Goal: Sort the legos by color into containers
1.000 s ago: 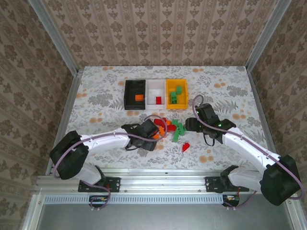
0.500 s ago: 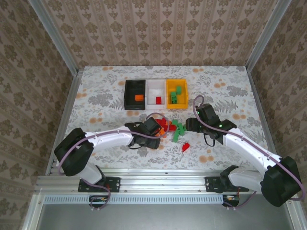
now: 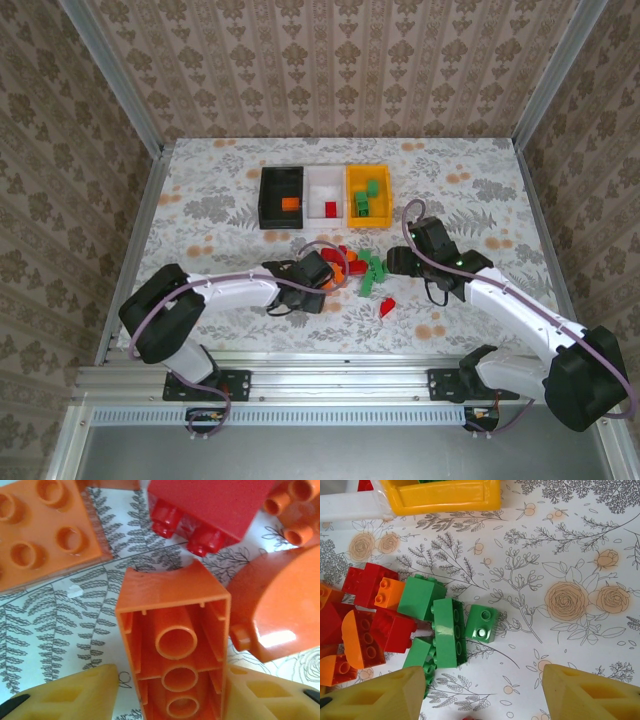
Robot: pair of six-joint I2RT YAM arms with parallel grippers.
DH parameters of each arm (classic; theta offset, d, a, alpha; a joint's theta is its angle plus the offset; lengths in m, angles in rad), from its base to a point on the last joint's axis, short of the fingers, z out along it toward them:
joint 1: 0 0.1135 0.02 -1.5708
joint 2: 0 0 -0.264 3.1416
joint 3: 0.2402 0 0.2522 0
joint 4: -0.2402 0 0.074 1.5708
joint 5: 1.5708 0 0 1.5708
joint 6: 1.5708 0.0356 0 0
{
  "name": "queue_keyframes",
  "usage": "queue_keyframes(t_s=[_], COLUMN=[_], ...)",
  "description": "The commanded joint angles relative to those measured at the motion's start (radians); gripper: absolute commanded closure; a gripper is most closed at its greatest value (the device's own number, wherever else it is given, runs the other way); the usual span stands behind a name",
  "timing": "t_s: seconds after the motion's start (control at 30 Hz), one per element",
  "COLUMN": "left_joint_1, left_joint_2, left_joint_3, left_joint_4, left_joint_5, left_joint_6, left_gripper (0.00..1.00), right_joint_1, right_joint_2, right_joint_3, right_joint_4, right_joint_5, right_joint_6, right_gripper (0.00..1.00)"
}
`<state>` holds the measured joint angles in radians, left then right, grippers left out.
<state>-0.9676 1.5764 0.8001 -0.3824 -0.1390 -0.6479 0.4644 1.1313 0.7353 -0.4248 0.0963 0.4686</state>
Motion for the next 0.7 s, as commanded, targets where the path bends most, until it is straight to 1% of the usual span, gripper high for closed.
queue_keyframes(t_s=[0.0,0.1,0.23,0.37,0.47,0.57,0.67], left_joint_1=[0.024,0.046,0.072,0.076,0.074,0.07,0.046], left_joint_2=[0.003,0.015,0.04,0.048,0.032,-0.003,-0.059], left_joint_3=[-0.015,-0.008,0.011,0.017,0.006,-0.012,-0.017], left_joint_4=[0.043,0.062,0.063,0.057,0.053,0.032,-0.019], left_joint_5=[-0.046,-0.037,-0.036,-0.041,-0.04,-0.043,-0.046], left_joint_6=[0.008,0.04,0.072,0.079,0.077,0.074,0.067], left_gripper=[0.46,0.47,0.53,0.58,0.63,0.65,0.66], right_joint_1=[-0.006,-0.006,-0.006,-0.006,-0.006,-0.006,-0.006], right_joint_2=[-0.007,-0.013,-0.022,-0.03,-0.033,-0.031,-0.03], right_joint_3=[-0.016,-0.013,-0.01,-0.01,-0.01,-0.008,-0.007], right_joint_4=[0.003,-0.001,-0.012,-0.017,-0.017,-0.012,-0.005], right_joint_5=[-0.012,-0.01,-0.006,-0.005,-0.005,-0.009,-0.017], right_joint_6=[0.005,0.006,0.003,0.004,0.002,0.002,0.002], right_gripper=[0.35,0.35,0.36,0.36,0.36,0.36,0.36])
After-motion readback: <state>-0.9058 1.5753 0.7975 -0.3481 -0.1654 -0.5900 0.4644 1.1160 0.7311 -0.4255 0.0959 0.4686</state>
